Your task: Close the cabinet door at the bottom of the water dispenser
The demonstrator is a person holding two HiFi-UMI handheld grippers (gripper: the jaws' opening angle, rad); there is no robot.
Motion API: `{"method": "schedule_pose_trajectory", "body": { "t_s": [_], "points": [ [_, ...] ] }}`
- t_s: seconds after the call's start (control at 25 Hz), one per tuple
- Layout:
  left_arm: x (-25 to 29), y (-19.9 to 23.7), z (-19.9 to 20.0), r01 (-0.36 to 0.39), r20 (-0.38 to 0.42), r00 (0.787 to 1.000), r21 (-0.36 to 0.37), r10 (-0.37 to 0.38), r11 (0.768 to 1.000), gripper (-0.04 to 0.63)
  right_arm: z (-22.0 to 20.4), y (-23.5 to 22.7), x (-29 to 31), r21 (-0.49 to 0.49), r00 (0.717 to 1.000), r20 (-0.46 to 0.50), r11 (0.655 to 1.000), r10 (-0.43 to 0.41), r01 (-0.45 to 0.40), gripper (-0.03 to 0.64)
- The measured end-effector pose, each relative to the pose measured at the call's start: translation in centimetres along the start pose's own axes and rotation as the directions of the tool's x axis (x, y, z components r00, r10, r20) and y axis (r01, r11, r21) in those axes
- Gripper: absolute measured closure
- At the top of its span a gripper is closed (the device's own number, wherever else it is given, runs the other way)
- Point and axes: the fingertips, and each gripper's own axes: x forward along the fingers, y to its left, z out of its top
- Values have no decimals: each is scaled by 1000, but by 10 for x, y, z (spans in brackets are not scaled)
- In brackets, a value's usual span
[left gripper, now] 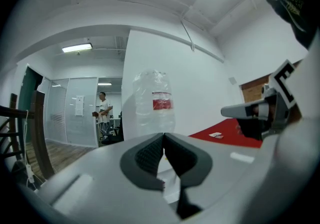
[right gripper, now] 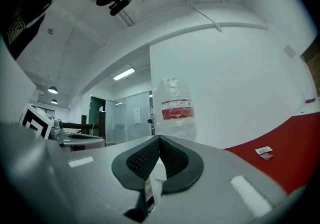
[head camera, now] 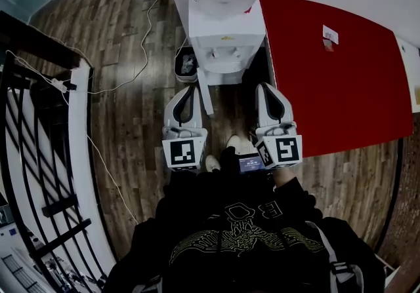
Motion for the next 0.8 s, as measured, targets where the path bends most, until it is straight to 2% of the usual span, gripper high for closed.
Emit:
{"method": "schedule_pose_trajectory", "body": {
  "t_s": [0.2, 0.44, 0.56, 0.68, 0.8],
  "points": [
    [46, -3, -9, -16, 3, 1000, 4, 16, 1000, 588, -16, -22, 35, 2, 999, -16, 1000, 28, -28, 618],
    [79, 14, -50, -61, -67, 996, -17, 60, 998, 588, -38, -37, 62, 26, 998, -1, 997, 68, -68, 618],
    [93, 25, -87, -75, -111, 991, -14, 73, 997, 589, -63, -47, 81, 30, 999, -17, 998, 49, -48, 618],
    [99, 34, -140, -88, -186, 979, -8, 85, 996, 588, -96, -55, 94, 23, 999, -40, 999, 31, -30, 618],
    [108, 32, -197, -72, -218, 974, -48, 60, 996, 570, -137, -58, 102, 42, 996, -85, 999, 34, -30, 617]
  ]
}}
